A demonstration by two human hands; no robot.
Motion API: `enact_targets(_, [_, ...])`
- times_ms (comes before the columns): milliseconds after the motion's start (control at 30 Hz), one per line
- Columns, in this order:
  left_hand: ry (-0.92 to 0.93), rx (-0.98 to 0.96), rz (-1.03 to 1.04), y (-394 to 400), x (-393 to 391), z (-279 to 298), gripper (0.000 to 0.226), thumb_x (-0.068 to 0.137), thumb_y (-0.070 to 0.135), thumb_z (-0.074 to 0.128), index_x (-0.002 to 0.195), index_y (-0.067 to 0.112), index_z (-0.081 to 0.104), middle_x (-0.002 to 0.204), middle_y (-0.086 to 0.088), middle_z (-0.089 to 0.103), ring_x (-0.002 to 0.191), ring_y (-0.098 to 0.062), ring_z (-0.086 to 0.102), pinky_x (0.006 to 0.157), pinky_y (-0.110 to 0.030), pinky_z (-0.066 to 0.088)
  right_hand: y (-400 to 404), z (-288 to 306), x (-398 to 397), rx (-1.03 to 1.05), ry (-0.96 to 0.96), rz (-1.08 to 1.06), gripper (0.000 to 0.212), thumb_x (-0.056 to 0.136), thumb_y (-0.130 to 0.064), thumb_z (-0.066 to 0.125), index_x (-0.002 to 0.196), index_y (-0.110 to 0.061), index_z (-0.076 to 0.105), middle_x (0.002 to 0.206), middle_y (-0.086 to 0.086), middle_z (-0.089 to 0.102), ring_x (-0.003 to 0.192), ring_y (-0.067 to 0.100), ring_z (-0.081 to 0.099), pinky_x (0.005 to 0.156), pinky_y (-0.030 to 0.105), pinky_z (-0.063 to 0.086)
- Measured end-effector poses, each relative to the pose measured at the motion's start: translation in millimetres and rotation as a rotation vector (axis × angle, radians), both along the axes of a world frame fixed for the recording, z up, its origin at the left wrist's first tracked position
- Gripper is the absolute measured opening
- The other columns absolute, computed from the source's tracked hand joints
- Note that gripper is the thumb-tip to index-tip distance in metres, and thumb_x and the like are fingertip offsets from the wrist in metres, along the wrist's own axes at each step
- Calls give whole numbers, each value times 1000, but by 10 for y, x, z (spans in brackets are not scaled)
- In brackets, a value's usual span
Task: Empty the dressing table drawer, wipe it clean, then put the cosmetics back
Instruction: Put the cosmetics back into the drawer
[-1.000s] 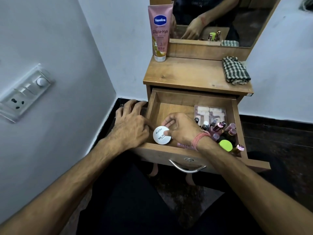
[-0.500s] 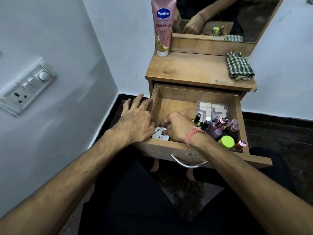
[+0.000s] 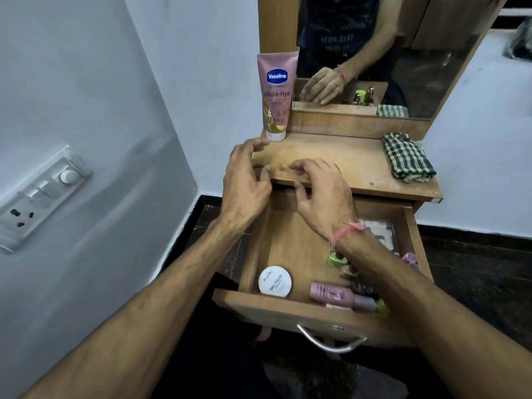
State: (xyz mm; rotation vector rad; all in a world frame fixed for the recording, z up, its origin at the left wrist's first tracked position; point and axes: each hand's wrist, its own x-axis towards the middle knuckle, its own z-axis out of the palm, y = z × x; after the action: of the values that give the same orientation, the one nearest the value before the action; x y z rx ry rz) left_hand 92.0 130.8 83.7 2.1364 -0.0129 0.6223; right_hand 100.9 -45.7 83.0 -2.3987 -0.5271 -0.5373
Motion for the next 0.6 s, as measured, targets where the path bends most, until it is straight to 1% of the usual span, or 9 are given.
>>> enact_targets(67, [-30, 1, 35, -49, 252, 44, 60, 102, 7, 67, 158, 21, 52, 153, 0, 53, 125, -14, 67, 107, -38, 61, 50, 24, 225, 30, 94, -9, 45, 92, -15, 65, 136, -24, 64, 128, -3, 68, 121, 22, 61, 102, 45, 54])
enact_targets(133, [27, -48, 38, -96, 486, 95, 71, 107, 11, 65, 170, 20, 35, 170, -4, 38, 127, -16, 68, 109, -34, 59, 131, 60, 442, 165, 249, 3, 60, 90, -15, 63, 148, -26, 56, 143, -3, 64, 131, 18, 59, 109, 47, 53])
enact_targets(200, [141, -126, 89, -127, 681, 154, 74, 114, 22, 59, 177, 16, 20, 180, -7, 26, 147, -24, 57, 123, -40, 49, 243, 157, 641, 366, 423, 51, 77, 88, -14, 61, 161, -28, 41, 157, -3, 56, 141, 15, 54, 118, 44, 48])
enact_targets(233, [189, -159, 129, -115, 772, 165, 74, 116, 28, 55, 178, 15, 17, 181, -7, 28, 156, -25, 49, 128, -44, 43, 302, 200, 755, 456, 496, 85, 81, 91, -11, 62, 166, -25, 34, 159, -2, 53, 144, 14, 52, 122, 42, 45])
enact_targets(267, [217, -184, 149, -94, 841, 172, 73, 116, 35, 52, 178, 16, 18, 179, -6, 33, 159, -25, 45, 130, -47, 40, 352, 234, 871, 530, 550, 122, 82, 96, -6, 62, 168, -21, 28, 158, -1, 53, 146, 15, 50, 125, 39, 41])
enact_targets(333, [239, -190, 135, -35, 935, 163, 71, 115, 46, 47, 177, 21, 23, 172, -1, 48, 154, -24, 52, 126, -51, 44, 438, 260, 1072, 611, 579, 180, 82, 100, 5, 58, 170, -16, 22, 158, 3, 53, 145, 14, 51, 126, 37, 39])
enact_targets(433, [225, -195, 46, 64, 998, 142, 64, 110, 59, 46, 166, 29, 48, 146, 3, 71, 126, -20, 74, 111, -51, 59, 487, 171, 1250, 570, 540, 180, 75, 100, 6, 60, 166, -17, 33, 151, 2, 60, 130, 9, 58, 115, 22, 48])
enact_targets(500, [207, -251, 12, 82, 987, 151, 60, 107, 62, 49, 155, 27, 60, 133, 4, 77, 111, -17, 79, 97, -51, 67, 498, 121, 1257, 539, 485, 160, 67, 93, -11, 72, 155, -20, 48, 137, -3, 68, 121, 9, 66, 111, 29, 54])
enact_targets(600, [194, -297, -4, 20, 839, 207, 60, 105, 64, 58, 146, 21, 65, 124, 2, 79, 101, -18, 81, 83, -49, 71, 455, 94, 1161, 549, 414, 128, 55, 81, -32, 79, 132, -24, 60, 117, -6, 76, 109, 13, 74, 101, 43, 61])
